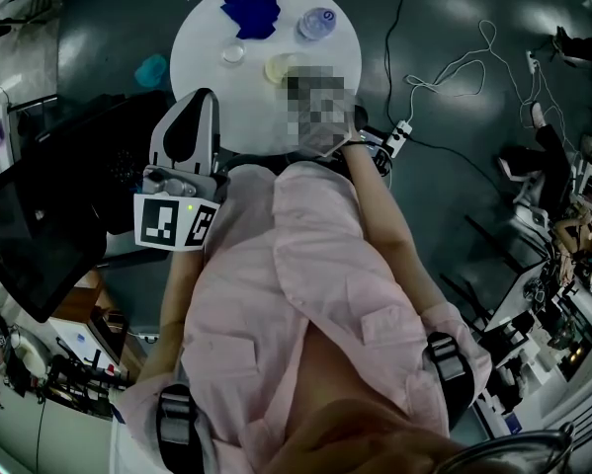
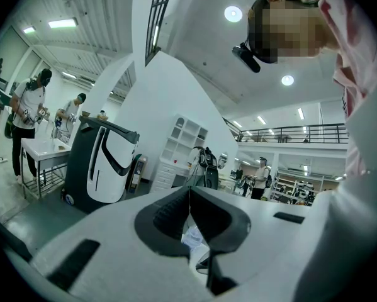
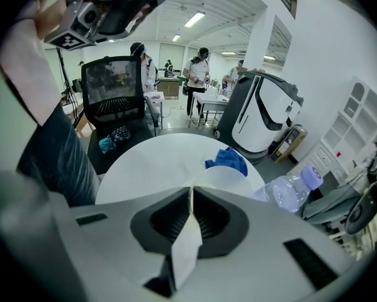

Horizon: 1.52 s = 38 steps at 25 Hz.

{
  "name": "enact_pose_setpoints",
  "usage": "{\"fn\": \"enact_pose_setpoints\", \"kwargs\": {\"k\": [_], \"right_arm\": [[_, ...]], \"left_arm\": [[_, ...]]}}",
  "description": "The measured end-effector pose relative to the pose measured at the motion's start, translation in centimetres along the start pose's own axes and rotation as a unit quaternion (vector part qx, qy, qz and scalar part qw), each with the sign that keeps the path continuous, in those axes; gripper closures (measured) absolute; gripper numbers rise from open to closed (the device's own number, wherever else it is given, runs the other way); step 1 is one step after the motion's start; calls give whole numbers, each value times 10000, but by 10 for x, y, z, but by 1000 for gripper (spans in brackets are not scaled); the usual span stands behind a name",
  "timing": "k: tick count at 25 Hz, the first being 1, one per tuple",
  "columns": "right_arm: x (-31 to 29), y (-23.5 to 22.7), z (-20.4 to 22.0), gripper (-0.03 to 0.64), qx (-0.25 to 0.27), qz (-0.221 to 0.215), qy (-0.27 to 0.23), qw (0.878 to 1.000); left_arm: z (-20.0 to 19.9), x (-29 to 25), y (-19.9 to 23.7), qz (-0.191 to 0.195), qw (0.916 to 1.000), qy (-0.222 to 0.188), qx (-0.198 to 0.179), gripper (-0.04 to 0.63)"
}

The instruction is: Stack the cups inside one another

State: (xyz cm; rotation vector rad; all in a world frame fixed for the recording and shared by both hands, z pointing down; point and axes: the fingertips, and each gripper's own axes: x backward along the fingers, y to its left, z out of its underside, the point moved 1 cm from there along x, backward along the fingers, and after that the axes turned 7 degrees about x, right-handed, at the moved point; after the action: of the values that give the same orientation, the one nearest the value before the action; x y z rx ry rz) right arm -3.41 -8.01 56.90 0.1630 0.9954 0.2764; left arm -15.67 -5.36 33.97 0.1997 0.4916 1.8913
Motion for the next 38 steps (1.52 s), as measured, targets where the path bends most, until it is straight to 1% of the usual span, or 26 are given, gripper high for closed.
{"fn": "enact_pose_setpoints", "kwargs": {"k": [18, 28, 38], "right_arm": [[-28, 17, 5, 581, 394, -392, 336, 9979], [-39, 25, 10, 580, 295, -658, 437, 9964], [-41, 22, 10, 580, 296, -750, 402, 9959]], "left_arm": [[-1, 7, 10, -67, 10000, -5, -6, 575], [1, 7, 13, -102, 9999, 20, 25, 575], [1, 1, 11, -84, 9999, 58, 38, 575]]}}
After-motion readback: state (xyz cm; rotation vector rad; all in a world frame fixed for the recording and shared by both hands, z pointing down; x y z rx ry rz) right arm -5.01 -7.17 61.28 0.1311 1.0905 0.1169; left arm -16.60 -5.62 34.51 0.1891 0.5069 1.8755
